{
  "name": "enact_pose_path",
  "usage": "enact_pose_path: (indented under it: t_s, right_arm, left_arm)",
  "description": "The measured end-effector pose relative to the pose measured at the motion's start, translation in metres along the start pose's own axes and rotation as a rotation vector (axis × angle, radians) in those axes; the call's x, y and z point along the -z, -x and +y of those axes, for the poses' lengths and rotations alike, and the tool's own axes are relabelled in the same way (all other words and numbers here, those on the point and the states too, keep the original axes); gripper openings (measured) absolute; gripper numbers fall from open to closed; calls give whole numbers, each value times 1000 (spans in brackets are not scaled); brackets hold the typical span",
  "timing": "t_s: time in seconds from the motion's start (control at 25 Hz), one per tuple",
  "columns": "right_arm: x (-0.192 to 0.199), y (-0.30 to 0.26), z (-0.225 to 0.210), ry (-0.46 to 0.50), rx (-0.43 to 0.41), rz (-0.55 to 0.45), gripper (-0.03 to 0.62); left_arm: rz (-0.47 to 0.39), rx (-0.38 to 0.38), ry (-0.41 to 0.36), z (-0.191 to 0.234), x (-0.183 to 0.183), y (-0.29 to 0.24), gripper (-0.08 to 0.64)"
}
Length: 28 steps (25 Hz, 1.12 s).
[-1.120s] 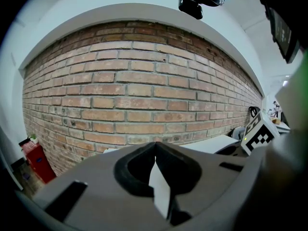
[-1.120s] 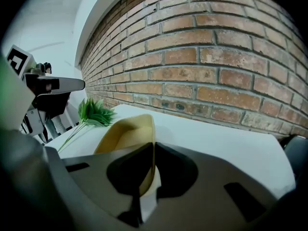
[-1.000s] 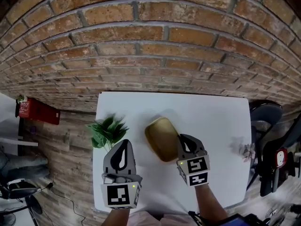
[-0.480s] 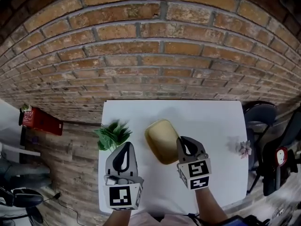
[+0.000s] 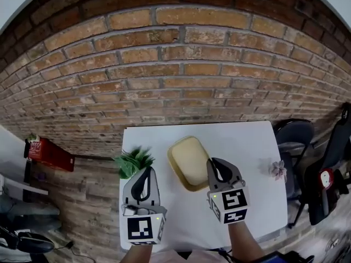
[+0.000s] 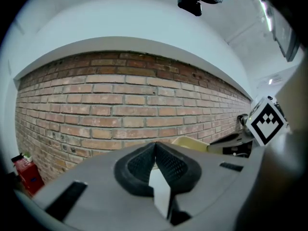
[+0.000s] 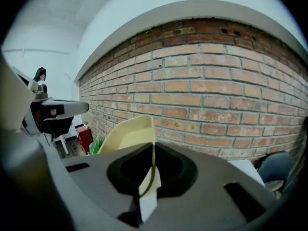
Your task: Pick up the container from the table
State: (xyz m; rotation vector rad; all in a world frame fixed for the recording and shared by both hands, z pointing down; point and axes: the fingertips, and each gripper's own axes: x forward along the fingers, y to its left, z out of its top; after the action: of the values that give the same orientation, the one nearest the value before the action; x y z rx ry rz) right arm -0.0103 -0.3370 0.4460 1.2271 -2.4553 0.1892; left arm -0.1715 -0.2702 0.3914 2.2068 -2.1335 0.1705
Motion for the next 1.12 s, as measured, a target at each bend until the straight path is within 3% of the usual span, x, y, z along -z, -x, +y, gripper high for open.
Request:
enact_pose_path:
  t_s: [1.12]
  right_arm:
    - [-98, 140, 22, 74, 159, -301, 15]
  left_arm:
    - [-252, 30, -60, 1, -102, 80, 9]
